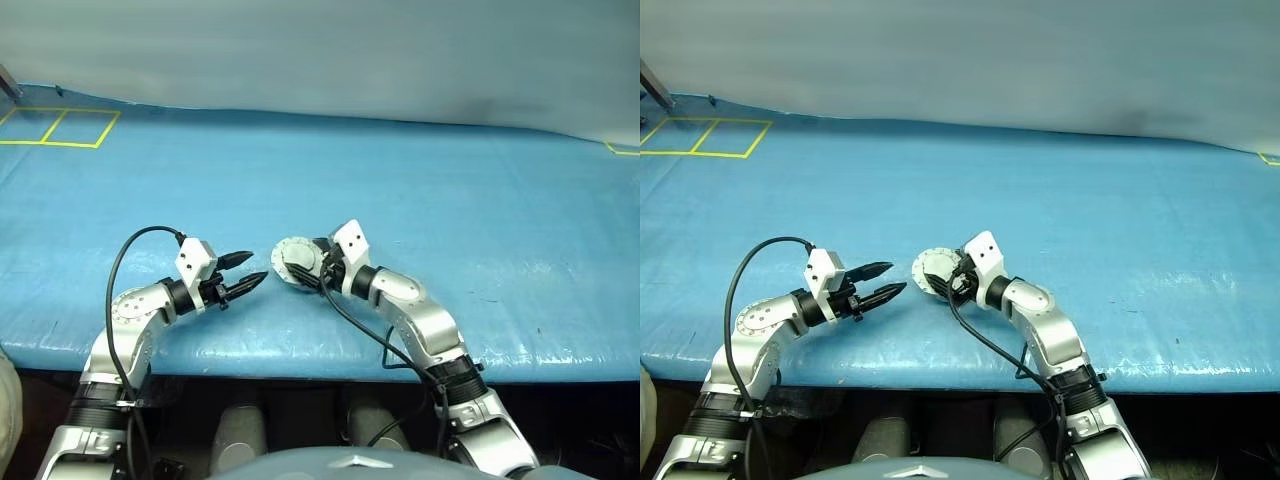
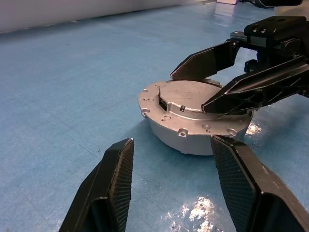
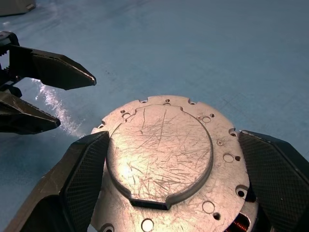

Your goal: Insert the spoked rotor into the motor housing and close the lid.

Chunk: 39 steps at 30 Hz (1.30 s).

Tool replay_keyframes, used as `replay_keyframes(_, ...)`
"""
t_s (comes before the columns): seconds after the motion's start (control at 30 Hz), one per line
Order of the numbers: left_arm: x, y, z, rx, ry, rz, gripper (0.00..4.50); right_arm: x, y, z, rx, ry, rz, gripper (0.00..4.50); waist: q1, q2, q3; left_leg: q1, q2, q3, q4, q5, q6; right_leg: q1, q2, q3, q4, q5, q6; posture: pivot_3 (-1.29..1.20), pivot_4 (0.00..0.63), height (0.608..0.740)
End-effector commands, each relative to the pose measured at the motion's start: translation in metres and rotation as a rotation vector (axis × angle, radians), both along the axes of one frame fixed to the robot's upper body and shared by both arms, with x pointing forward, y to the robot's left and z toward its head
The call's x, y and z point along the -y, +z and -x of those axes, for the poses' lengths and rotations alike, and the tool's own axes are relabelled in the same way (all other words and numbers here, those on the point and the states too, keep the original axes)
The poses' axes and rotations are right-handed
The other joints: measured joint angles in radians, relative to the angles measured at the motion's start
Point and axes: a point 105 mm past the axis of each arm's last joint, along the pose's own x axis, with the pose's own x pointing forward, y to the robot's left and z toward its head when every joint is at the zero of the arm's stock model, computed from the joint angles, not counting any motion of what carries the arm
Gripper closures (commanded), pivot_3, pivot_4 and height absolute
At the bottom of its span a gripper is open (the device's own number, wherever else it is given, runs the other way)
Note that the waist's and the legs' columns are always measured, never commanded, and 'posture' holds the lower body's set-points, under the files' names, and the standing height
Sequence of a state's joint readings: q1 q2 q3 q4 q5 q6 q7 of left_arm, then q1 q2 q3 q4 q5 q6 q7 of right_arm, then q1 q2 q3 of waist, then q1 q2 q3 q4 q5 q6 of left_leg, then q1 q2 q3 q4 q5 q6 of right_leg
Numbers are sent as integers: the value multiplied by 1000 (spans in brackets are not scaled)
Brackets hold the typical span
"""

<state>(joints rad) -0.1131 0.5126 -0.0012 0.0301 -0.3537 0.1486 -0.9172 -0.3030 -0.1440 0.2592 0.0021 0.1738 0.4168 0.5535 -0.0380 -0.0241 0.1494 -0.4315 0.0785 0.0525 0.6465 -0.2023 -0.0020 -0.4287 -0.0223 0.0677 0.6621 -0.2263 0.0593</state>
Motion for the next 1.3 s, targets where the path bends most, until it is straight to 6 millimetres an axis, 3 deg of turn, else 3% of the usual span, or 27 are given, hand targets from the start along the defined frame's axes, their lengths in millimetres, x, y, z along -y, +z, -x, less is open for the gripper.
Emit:
replay_keyframes(0.03, -1, 9, -1, 45, -2, -7, 1759, -3, 12, 2, 55, 14, -11, 22, 0, 0, 0, 0, 0, 0, 0, 0, 0, 0, 0, 0, 0, 0, 0, 0, 150, 740)
replay_keyframes(0.33, -1, 8, 0, 41, 4, -7, 1759, -5, 22, 2, 117, 10, -19, 22, 0, 0, 0, 0, 0, 0, 0, 0, 0, 0, 0, 0, 0, 0, 0, 0, 150, 740)
replay_keyframes(0.63, -2, 9, -1, 49, 10, -13, 1759, -6, 9, 4, 64, 16, -5, 22, 1, 0, 0, 0, 0, 0, 0, 0, 0, 0, 0, 0, 0, 0, 0, 0, 150, 740)
replay_keyframes(0.73, -3, 8, -1, 49, 13, -13, 1759, -6, 9, 5, 66, 15, -5, 609, 0, 0, 0, 0, 0, 0, 0, 0, 0, 0, 0, 0, 0, 0, 0, 0, 150, 740)
replay_keyframes(0.83, -3, 8, -1, 47, 14, -14, 1759, -7, 10, 6, 71, 21, -1, 1500, 0, 0, 0, 0, 0, 0, 0, 0, 0, 0, 0, 0, 0, 0, 0, 0, 150, 740)
replay_keyframes(1.07, -3, 7, -1, 46, 13, -14, 1759, -4, 10, 6, 70, 20, 8, 1507, 1, 0, 0, 0, 0, 0, 0, 0, 0, 0, 0, 0, 0, 0, 0, 0, 150, 740)
replay_keyframes(1.3, -1, 6, -1, 42, 4, -17, 1759, 0, 30, 6, 113, 74, 17, 1507, 1, 0, 0, -1, 0, 0, 0, 0, 0, 0, 0, 0, -1, 0, 0, 0, 150, 740)
